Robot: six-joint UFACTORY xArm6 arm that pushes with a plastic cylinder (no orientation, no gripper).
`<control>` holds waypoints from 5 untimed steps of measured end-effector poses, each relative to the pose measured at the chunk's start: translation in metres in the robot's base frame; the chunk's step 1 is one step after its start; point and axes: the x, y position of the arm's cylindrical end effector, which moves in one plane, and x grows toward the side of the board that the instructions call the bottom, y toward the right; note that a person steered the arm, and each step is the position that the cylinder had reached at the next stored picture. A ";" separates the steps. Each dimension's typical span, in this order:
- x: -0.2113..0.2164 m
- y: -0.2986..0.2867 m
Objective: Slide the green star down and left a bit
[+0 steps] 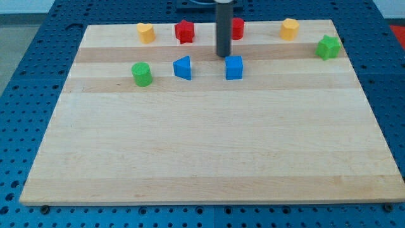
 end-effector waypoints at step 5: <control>-0.058 0.200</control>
